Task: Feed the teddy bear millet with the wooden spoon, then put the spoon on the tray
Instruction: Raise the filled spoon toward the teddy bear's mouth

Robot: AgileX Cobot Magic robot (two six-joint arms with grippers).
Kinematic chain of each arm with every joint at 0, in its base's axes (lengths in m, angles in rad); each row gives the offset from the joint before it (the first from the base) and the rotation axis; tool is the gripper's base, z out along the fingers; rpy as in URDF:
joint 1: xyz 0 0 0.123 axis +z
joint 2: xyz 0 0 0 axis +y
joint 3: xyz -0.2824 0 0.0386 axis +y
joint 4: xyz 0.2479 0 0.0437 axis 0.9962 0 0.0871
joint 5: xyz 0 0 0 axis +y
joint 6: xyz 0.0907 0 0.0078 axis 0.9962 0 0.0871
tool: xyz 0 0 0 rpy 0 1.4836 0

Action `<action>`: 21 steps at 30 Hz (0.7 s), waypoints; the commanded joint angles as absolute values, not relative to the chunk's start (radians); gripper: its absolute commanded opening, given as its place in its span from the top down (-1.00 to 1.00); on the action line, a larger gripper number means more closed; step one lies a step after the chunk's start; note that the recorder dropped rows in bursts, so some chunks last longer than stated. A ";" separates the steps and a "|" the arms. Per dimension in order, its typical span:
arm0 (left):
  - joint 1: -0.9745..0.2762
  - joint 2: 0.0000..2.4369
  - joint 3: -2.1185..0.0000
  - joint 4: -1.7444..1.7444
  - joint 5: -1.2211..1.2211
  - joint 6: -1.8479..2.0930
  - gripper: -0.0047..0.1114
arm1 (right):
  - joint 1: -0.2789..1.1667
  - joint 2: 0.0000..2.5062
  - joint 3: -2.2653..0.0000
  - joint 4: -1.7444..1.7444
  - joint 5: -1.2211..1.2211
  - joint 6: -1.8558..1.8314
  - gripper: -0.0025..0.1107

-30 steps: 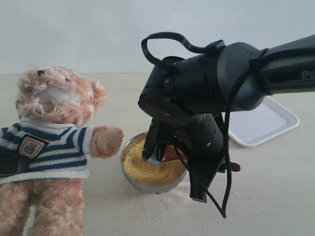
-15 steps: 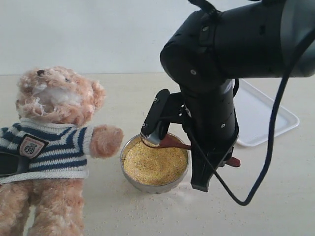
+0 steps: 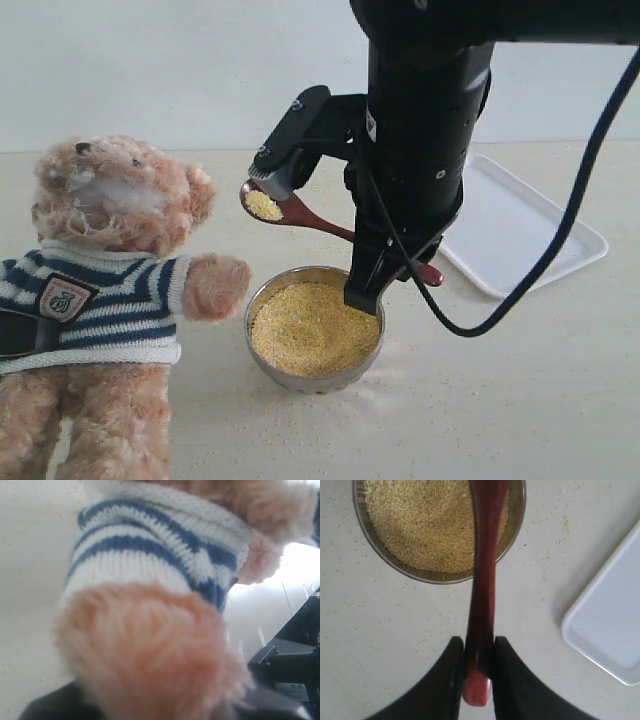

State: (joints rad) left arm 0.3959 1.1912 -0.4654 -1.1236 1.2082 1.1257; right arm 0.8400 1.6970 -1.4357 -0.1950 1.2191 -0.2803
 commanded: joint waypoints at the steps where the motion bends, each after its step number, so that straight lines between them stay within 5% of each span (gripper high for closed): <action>1: 0.398 1.182 -0.463 -1.147 1.221 1.129 0.83 | 0.838 1.676 -1.463 -0.186 1.221 -0.299 0.96; 21: 0.398 1.182 -0.463 -1.147 1.221 1.129 0.83 | 0.975 1.616 -1.468 -0.083 1.221 -0.296 0.96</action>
